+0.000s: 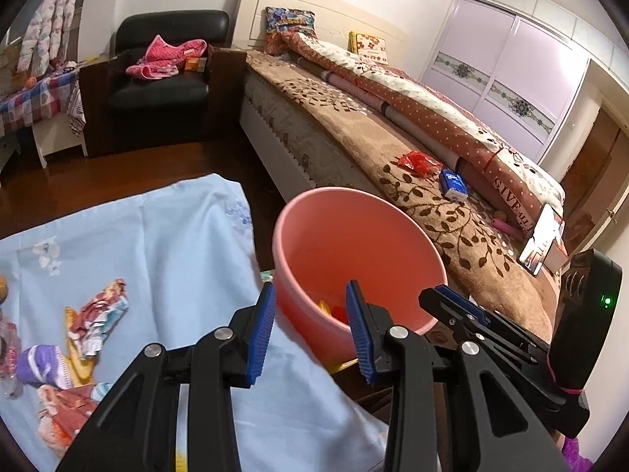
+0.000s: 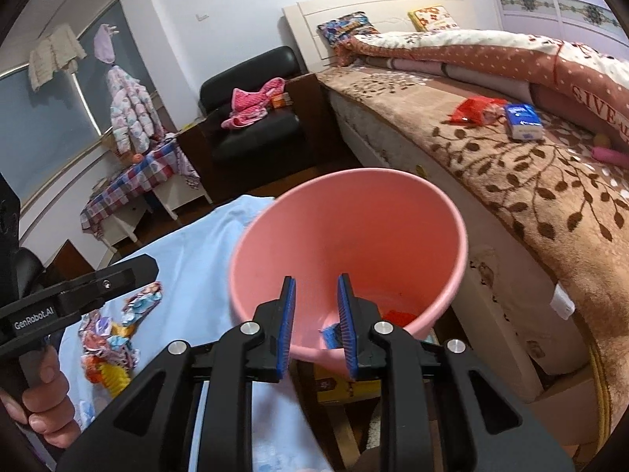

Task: Collect trash
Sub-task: 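Move both grippers back over the remaining wrappers on the table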

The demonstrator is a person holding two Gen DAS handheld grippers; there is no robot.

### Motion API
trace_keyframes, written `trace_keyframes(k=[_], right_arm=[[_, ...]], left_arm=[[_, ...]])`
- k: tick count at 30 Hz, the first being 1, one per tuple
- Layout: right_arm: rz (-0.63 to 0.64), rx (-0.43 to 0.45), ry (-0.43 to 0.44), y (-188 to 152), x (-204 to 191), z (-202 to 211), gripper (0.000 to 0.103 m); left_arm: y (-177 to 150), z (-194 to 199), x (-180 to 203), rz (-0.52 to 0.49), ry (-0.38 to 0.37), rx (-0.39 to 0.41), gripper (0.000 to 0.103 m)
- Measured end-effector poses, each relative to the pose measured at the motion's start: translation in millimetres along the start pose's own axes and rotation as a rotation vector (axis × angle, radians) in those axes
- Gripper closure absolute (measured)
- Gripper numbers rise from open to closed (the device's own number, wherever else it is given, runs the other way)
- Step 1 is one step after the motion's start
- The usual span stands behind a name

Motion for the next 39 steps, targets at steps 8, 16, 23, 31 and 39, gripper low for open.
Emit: trace_keyframes(k=[8,16,23,31,39], right_arm=[[0.054,0.004,0.074,-9,-40,11,0.081],[0.119,-0.013,0.141,-20,-80,17,0.081],[0.18,-0.032,0.203,-32,-114,22,0.081],[0.236,-0.072,0.259,-50,-152,24,0.081],[0.287,-0.116,0.314,-67,-183,25,0.081]], left_arm=[[-9,34,-20,-0.001,0.034,0.042,0.067],[-18,72,-51,0.025,0.077,0.086,0.067],[-36,116,-100,0.062,0.174,0.125,0.064],[-63,169,-167,0.167,0.289,0.164,0.062],[-98,188,-207,0.241,0.357,0.147,0.062]])
Point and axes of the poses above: each gripper's, at about its wrist camera, not at the fingertips, and z roughly against the way its jaws point, x to its right, y to its top, the point moved 5 cm from there along -z, roughly the way its jaws point, and after that the axes turned 5 degrees about -y, right-handed, at the moved point
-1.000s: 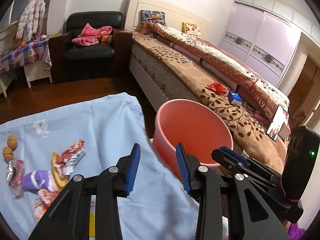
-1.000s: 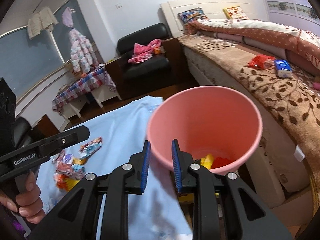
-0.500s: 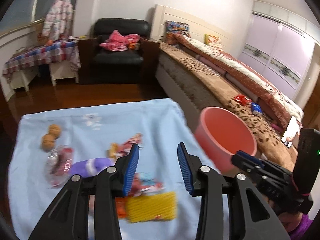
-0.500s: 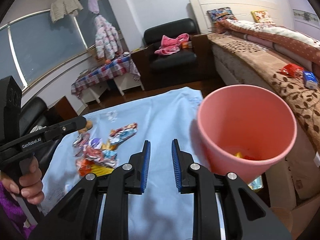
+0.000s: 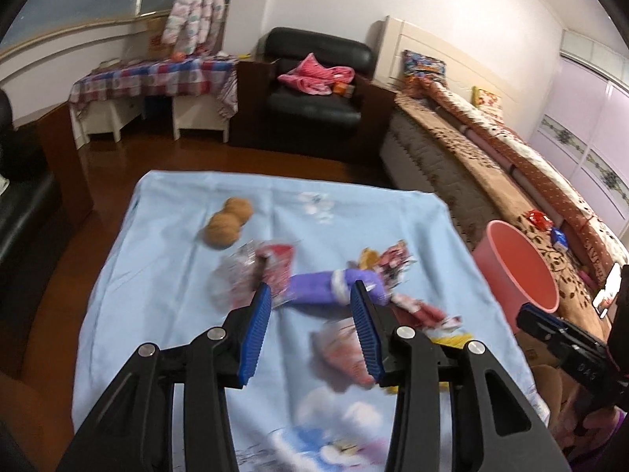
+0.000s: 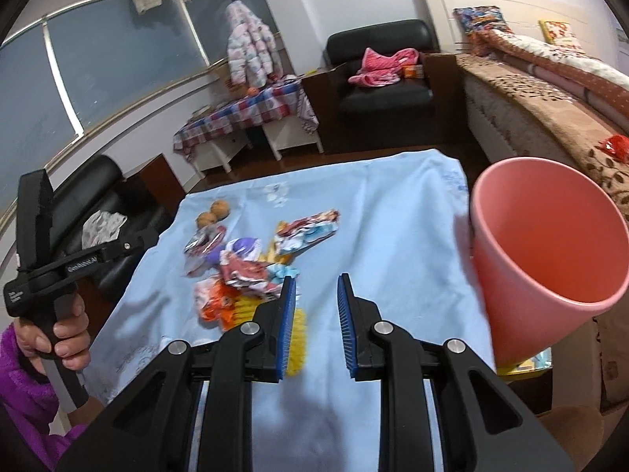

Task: Collect trash
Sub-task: 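Move both grippers back over the remaining wrappers on the table, then grasp the clear plastic bag with the left gripper while the right gripper grasps a candy wrapper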

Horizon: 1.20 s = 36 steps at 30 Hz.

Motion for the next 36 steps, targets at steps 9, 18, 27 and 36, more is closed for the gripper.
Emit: trace_keyframes(k=[9,18,27,36], right_arm=[[0.019,-0.029,0.033,0,-11,-15,0.071],[0.008,-0.054,0.026,12,-7,-30,0.071],[-0.045,-0.112,0.07,32,-13,-59,0.071],[-0.135,-0.217,0.11,39,-17,-95,0.071]], left_arm=[[-11,-18,-41,0.089,0.047,-0.048,0.062],[3,-53,-54,0.119,0.044,-0.066,0.062],[-4,-89,-70,0.143,0.043,-0.118,0.063],[-5,-81,-75,0.178,0.018,-0.061,0.093]])
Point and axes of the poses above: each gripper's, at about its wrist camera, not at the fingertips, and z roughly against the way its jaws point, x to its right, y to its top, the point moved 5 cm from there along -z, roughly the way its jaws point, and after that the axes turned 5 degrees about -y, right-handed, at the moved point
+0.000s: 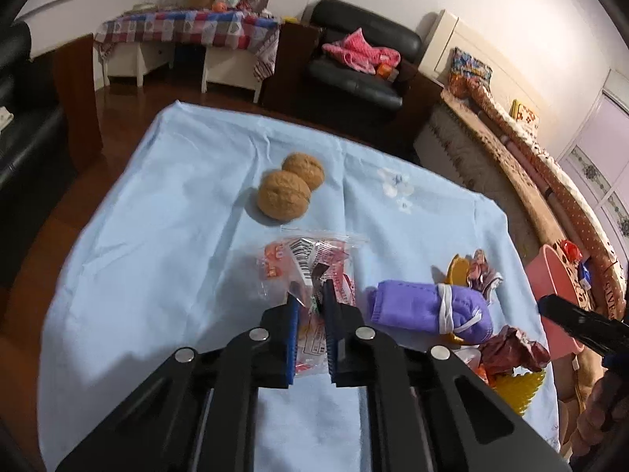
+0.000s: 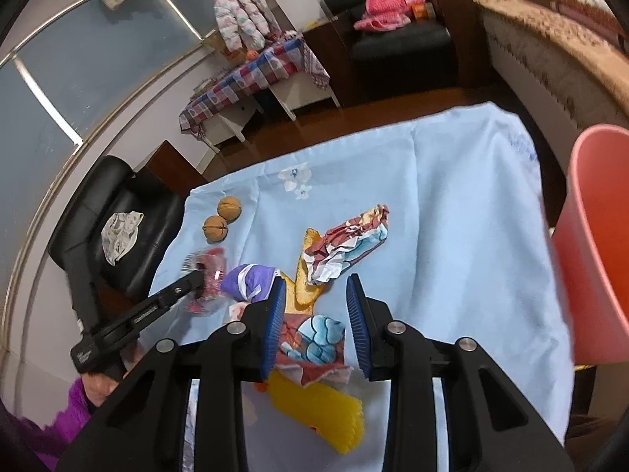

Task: Collect trash
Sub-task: 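Grasp the clear plastic bag with the left gripper while the right gripper grasps a candy wrapper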

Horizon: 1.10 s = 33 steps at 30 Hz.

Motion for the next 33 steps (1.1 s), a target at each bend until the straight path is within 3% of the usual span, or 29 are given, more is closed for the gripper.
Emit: trace_keyframes(k=[19,21,23,33], right_arm=[[-0.178,-0.119,-0.046,11,12,-68,0.072],[-0.178,-0.109,-0.042,9,15,-68,0.09],[-0.181,-0.092,-0.037,8,18,-64,0.094],[-0.139,0.026,-0.038,16,27,-29,0.096]], left_arm=[[-5,24,8,0.002,-0.033,0.045,0.094],[-4,27,9,-0.002,-0.034,0.05,0.094],[-3,30,11,-0.004,-0.033,0.057,0.094],[3,47,26,-0.022,-0.04,0.091,0.094]])
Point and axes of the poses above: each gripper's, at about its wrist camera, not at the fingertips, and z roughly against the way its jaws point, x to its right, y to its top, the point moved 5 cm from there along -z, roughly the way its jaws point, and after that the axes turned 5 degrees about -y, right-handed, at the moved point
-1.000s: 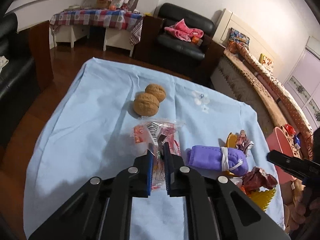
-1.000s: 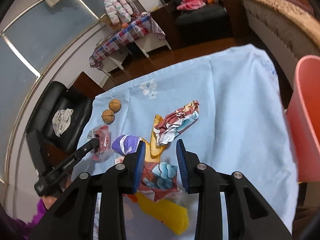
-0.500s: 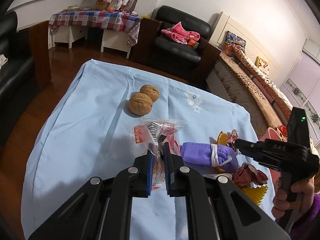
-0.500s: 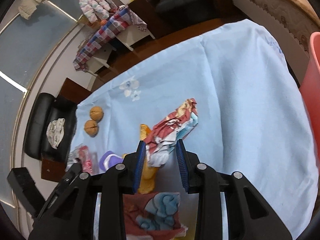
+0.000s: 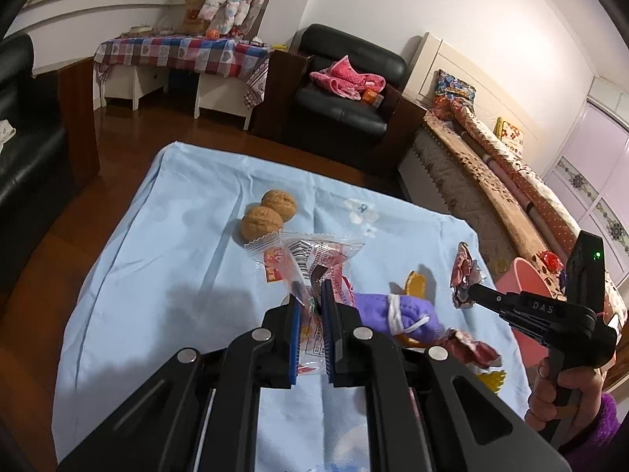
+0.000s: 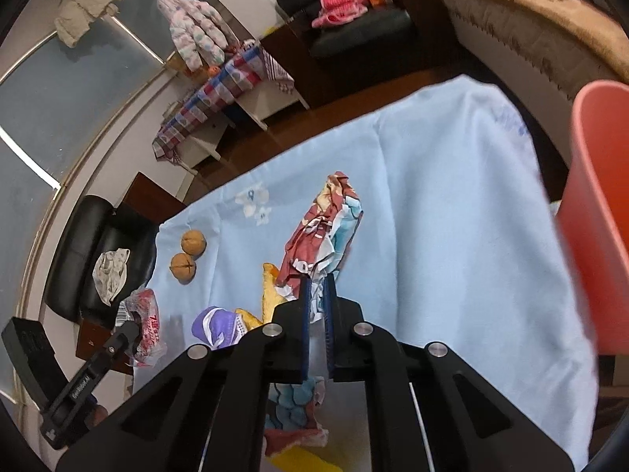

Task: Collect trash
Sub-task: 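Carry the bag and wrapper over the bucket and open both grippers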

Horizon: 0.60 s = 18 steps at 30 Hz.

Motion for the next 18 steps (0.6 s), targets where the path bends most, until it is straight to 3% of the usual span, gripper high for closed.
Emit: trace_keyframes(k=[11,18], right_arm=[[0.059,0.155,-0.06,1,19,62,0.096],[0.062,0.265,-0.173,3,60,113,0.096]], left_arm=[[9,13,40,-0.049,-0.053,0.021,0.094],[12,12,84,-0.09,-0.112,0.017,0.094]])
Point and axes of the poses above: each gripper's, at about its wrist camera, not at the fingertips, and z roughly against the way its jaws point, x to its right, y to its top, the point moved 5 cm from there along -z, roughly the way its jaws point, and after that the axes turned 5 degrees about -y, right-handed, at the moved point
